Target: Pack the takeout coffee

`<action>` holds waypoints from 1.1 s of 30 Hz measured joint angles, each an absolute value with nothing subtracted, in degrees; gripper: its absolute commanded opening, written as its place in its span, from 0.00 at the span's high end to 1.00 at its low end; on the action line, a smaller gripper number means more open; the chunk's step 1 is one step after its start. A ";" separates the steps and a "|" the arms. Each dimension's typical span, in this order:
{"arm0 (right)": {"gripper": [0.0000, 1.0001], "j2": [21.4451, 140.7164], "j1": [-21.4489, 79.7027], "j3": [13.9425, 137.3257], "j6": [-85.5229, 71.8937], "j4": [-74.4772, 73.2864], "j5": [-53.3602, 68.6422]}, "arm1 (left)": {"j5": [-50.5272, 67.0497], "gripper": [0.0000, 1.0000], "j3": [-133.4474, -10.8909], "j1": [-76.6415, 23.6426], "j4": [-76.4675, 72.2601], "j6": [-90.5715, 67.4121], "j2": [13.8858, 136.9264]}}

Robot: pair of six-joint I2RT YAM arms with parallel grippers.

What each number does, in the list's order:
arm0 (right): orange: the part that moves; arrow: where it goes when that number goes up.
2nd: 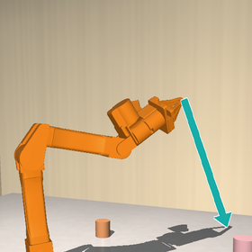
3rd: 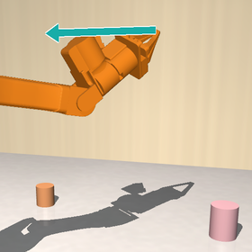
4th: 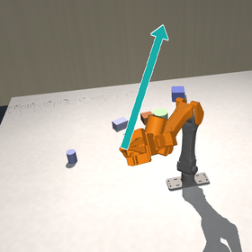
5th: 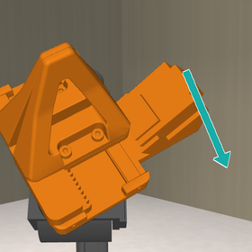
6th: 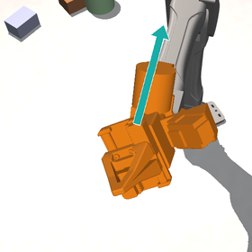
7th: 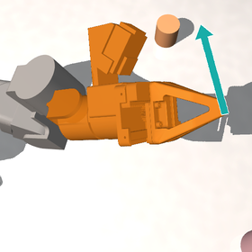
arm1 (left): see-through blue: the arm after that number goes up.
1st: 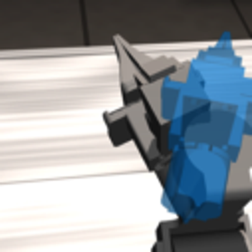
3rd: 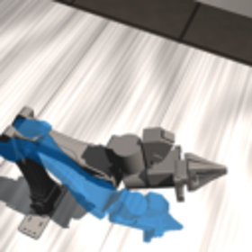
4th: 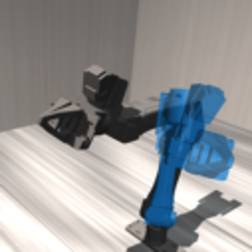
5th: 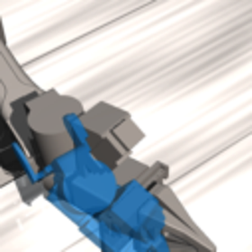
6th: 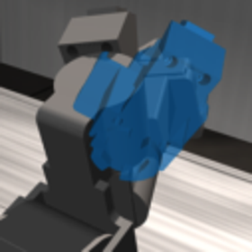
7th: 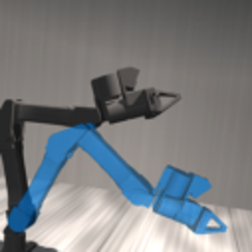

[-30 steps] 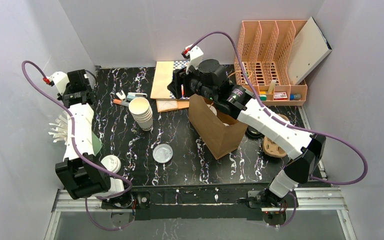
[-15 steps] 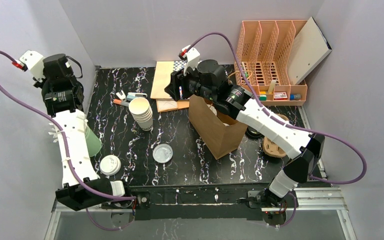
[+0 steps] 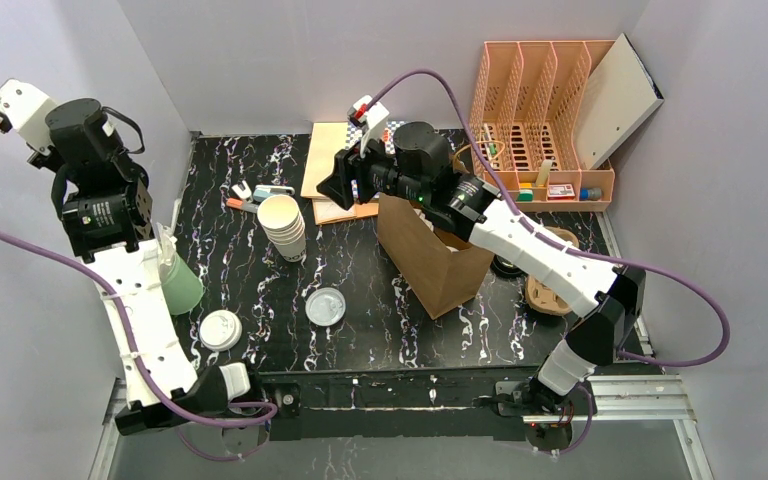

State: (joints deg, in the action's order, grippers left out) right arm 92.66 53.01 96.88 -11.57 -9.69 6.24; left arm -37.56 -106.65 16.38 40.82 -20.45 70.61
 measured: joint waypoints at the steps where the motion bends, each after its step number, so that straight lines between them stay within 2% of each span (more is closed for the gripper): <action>1: 0.37 92.68 53.01 96.75 -11.57 -9.43 6.72 | -37.43 1.00 -106.67 16.38 40.88 -20.40 70.30; 7: 0.37 92.64 53.01 95.46 -9.39 -5.58 15.46 | -31.42 1.00 -106.67 16.40 41.04 -22.20 67.72; 13: 0.35 92.62 53.56 92.31 -6.04 -2.33 22.76 | -13.93 1.00 -104.18 16.40 36.29 -29.89 61.93; 17: 0.34 91.79 53.80 91.53 -4.12 -1.48 23.22 | -4.45 1.00 -103.24 16.40 31.97 -34.81 60.34; 21: 0.34 88.68 53.80 89.45 -2.44 -0.71 21.34 | -0.36 1.00 -103.81 16.40 29.17 -36.93 60.77; 26: 0.24 85.67 53.80 89.01 -1.21 -0.16 16.80 | 2.00 1.00 -105.03 16.40 28.64 -38.15 62.28; 33: 0.22 82.85 53.76 86.21 4.75 1.89 18.85 | 14.96 1.00 -101.58 16.40 22.17 -46.13 63.22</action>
State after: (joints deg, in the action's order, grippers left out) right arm 82.85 53.76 86.21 4.75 1.89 18.85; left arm 14.96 -101.58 16.40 22.17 -46.13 63.22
